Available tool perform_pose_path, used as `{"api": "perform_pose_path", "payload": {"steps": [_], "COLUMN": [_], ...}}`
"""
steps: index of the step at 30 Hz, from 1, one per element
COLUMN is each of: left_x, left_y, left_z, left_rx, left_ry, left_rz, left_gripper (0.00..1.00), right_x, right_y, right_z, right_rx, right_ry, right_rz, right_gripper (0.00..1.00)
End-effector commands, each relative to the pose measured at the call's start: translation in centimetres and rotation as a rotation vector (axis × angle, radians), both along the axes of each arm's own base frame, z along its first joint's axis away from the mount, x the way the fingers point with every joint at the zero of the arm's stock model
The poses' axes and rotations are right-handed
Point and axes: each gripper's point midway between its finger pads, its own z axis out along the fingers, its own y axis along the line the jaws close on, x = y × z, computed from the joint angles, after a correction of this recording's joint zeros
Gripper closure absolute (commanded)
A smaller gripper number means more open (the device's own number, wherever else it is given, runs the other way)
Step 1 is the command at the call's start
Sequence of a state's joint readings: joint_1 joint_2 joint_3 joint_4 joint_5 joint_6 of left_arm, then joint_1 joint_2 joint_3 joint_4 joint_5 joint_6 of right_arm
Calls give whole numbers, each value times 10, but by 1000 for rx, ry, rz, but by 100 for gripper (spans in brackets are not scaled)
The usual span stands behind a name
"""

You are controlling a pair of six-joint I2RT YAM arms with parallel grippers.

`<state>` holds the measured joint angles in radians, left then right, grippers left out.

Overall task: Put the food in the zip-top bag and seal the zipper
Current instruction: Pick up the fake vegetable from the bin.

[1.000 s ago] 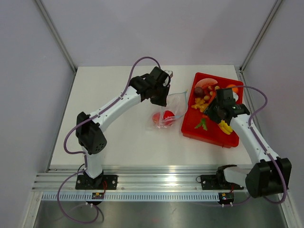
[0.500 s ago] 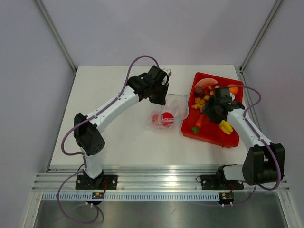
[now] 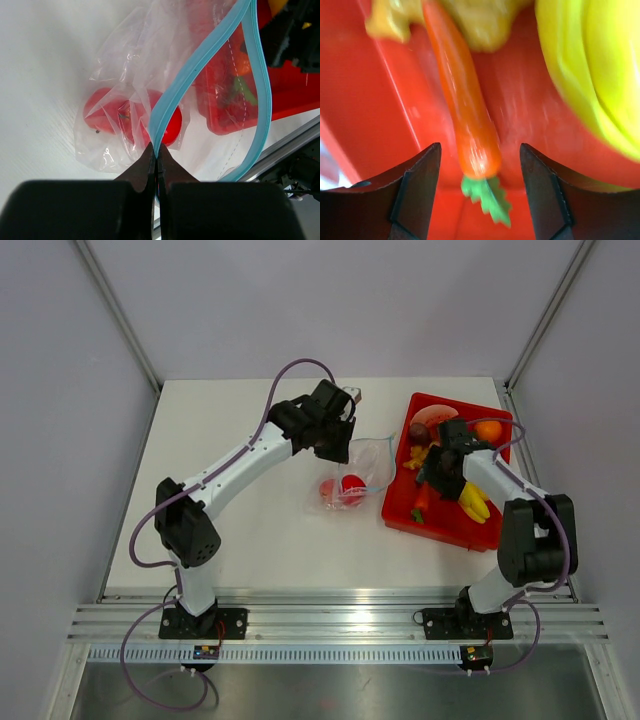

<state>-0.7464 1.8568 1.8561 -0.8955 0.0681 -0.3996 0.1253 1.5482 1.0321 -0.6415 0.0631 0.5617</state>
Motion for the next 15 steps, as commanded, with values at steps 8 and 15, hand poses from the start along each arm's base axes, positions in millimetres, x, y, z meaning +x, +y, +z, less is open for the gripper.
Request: {"api": "perform_pose_path", "payload": {"steps": [8, 15], "left_x": [1, 6], "left_y": [-2, -4], "left_z": [19, 27], "left_rx": [-50, -57], "left_ry": [-49, -66], "left_rz": [-27, -29], "left_gripper": [100, 100], "right_x": [56, 47], "right_y": [-9, -12], "right_z": [-7, 0], "right_rx": [-81, -100], "right_ry": [-32, -42], "right_rz": [10, 56], "right_gripper": [58, 53]}}
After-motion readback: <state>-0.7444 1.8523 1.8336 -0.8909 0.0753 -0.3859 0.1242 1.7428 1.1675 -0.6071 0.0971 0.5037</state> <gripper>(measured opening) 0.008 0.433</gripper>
